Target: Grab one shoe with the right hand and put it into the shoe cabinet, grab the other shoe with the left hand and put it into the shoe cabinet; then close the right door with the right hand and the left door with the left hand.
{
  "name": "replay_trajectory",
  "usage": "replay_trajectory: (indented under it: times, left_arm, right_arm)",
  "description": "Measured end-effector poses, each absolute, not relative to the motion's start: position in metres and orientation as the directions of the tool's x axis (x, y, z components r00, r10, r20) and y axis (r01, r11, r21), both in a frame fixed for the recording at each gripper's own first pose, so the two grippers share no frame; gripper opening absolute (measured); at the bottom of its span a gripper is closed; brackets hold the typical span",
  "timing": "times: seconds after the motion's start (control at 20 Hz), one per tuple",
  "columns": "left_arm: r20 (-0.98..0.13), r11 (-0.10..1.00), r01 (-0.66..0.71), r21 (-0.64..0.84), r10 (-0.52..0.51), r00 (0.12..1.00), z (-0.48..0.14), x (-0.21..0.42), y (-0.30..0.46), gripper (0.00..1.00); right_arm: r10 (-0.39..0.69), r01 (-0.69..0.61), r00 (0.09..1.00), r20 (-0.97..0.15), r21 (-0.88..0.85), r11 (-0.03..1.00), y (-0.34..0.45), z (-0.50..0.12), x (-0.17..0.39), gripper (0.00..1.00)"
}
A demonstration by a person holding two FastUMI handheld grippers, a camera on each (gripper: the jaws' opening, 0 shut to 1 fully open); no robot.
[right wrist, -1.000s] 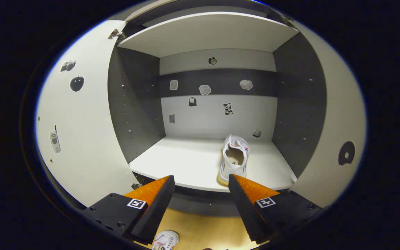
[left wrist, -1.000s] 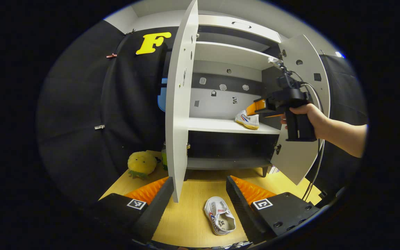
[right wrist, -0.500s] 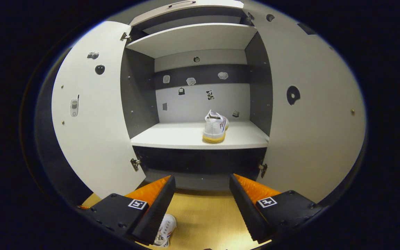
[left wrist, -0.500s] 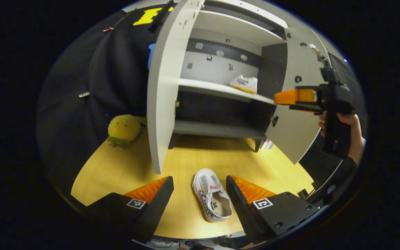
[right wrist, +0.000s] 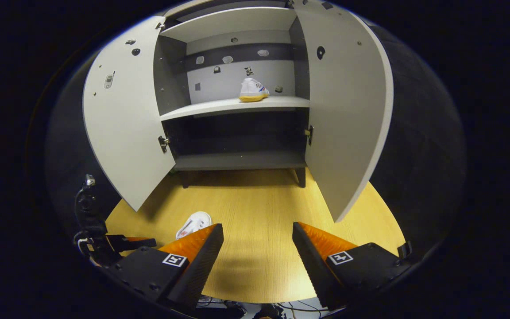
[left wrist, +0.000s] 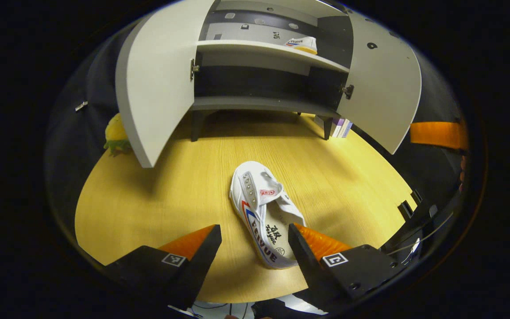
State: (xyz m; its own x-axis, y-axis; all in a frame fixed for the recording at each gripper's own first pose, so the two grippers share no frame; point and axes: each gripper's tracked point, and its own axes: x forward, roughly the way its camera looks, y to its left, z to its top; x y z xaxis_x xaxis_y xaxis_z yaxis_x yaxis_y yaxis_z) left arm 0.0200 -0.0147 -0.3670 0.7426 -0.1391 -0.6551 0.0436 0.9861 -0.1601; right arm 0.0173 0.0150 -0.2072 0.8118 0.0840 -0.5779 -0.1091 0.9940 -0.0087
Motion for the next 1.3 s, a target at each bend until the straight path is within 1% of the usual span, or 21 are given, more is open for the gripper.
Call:
replay_trajectory:
  times: [0.15, 0.25, 0.35, 0.4, 0.45, 0.5, 0.6, 0.65, 0.7, 0.8, 0.85, 0.9, 0.95, 1.05, 1.1, 1.15, 1.3]
  left_arm:
    - [-0.672, 0.997, 0.043, -0.061, -0.073, 0.737, -0.386, 0.041, -0.009, 0.95]
    - [-0.668, 0.998, 0.07, 0.004, -0.049, 0.742, -0.392, 0.06, -0.008, 0.95]
    - [-0.674, 0.996, 0.078, 0.039, -0.031, 0.738, -0.399, 0.074, -0.006, 0.92]
    - [-0.685, 0.997, 0.064, 0.051, -0.011, 0.729, -0.403, 0.079, -0.004, 0.83]
    - [-0.692, 0.997, 0.045, 0.056, 0.007, 0.722, -0.407, 0.083, -0.003, 0.77]
    - [-0.698, 0.998, 0.022, 0.058, 0.025, 0.716, -0.409, 0.085, 0.001, 0.66]
    - [-0.707, 0.999, -0.006, 0.035, 0.029, 0.707, -0.409, 0.086, -0.002, 0.56]
    - [-0.714, 0.999, -0.016, 0.03, 0.033, 0.699, -0.41, 0.086, -0.003, 0.54]
    - [-0.719, 0.999, -0.03, 0.034, 0.046, 0.693, -0.41, 0.086, -0.003, 0.42]
    - [-0.733, 0.996, -0.065, 0.057, 0.086, 0.675, -0.412, 0.085, 0.007, 0.28]
    - [-0.742, 0.994, -0.092, 0.054, 0.102, 0.663, -0.413, 0.085, 0.014, 0.23]
    - [-0.75, 0.993, -0.116, 0.03, 0.099, 0.654, -0.415, 0.085, 0.017, 0.11]
    - [-0.755, 0.991, -0.131, -0.006, 0.081, 0.65, -0.413, 0.086, 0.017, 0.07]
    - [-0.772, 0.988, -0.148, -0.04, 0.064, 0.633, -0.412, 0.083, 0.017, 0.05]
    - [-0.768, 0.984, -0.176, -0.026, 0.093, 0.634, -0.407, 0.082, 0.021, 0.05]
    - [-0.761, 0.982, -0.19, -0.009, 0.117, 0.639, -0.399, 0.082, 0.026, 0.05]
    - [-0.732, 0.98, -0.197, -0.038, 0.107, 0.672, -0.369, 0.081, 0.025, 0.05]
  right_arm:
    - [0.062, -0.078, 0.81, -0.584, -0.003, 0.997, 0.003, -0.205, 0.007, 0.99]
    - [0.039, -0.056, 0.821, -0.57, -0.012, 0.998, -0.006, -0.198, 0.003, 0.99]
    - [0.033, -0.038, 0.826, -0.562, 0.003, 0.999, -0.011, -0.193, -0.001, 0.99]
    - [0.031, -0.032, 0.825, -0.564, 0.007, 0.999, -0.014, -0.193, -0.004, 0.99]
    - [0.03, -0.031, 0.825, -0.564, 0.008, 0.999, -0.017, -0.192, -0.006, 0.99]
    - [0.028, -0.032, 0.828, -0.56, 0.002, 0.999, -0.02, -0.189, -0.008, 0.99]
    - [0.022, -0.037, 0.836, -0.548, -0.016, 0.999, -0.026, -0.184, -0.01, 0.99]
    - [0.021, -0.041, 0.84, -0.542, -0.024, 0.999, -0.029, -0.182, -0.008, 0.99]
    - [0.026, -0.048, 0.844, -0.536, -0.027, 0.998, -0.029, -0.179, -0.006, 0.99]
    - [0.042, -0.066, 0.852, -0.521, -0.026, 0.997, -0.027, -0.172, -0.002, 0.99]
    - [0.052, -0.077, 0.857, -0.512, -0.027, 0.997, -0.026, -0.168, 0.001, 0.99]
    - [0.063, -0.091, 0.862, -0.502, -0.03, 0.995, -0.023, -0.164, 0.003, 0.99]
    - [0.077, -0.109, 0.869, -0.489, -0.037, 0.993, -0.021, -0.16, 0.006, 0.99]
    - [0.096, -0.135, 0.88, -0.466, -0.053, 0.989, -0.018, -0.153, 0.013, 0.99]
    - [0.105, -0.146, 0.883, -0.457, -0.056, 0.988, -0.017, -0.15, 0.016, 0.99]
    - [0.114, -0.155, 0.886, -0.449, -0.057, 0.986, -0.016, -0.147, 0.018, 0.99]
    - [0.133, -0.177, 0.901, -0.412, -0.069, 0.982, -0.016, -0.136, 0.026, 0.99]
